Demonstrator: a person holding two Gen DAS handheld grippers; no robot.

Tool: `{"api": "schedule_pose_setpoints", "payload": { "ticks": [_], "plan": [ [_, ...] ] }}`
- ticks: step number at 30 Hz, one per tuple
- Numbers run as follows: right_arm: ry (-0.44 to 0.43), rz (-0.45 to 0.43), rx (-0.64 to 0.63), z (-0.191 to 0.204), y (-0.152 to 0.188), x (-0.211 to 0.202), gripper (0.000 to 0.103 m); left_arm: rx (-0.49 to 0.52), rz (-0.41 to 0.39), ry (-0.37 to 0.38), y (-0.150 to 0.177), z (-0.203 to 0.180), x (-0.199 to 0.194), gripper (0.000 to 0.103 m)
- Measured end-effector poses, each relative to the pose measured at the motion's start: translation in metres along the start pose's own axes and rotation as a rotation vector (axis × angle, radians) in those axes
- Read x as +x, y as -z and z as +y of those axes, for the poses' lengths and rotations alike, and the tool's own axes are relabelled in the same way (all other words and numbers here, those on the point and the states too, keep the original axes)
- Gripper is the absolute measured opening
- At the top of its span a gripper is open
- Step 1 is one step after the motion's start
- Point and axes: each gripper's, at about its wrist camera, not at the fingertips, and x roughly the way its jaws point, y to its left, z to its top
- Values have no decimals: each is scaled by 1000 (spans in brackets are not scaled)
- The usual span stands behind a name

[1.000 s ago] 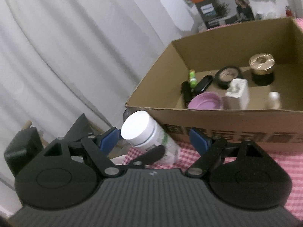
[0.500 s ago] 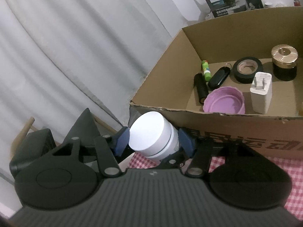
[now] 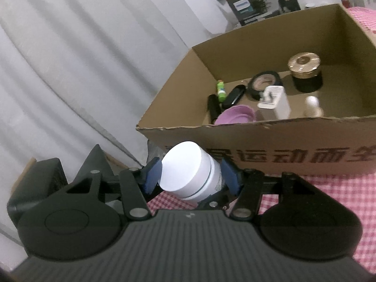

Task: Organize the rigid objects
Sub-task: 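Carry the white supplement bottle into the box and open the right gripper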

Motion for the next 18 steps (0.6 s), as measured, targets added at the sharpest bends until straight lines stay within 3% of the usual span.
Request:
{"api": "schedule_pose_setpoints", "payload": {
  "ticks": [18],
  "plan": [
    [0,-17,10,-6,1,-10,56,12,1,-13,-1,-8,-1,54]
  ]
}}
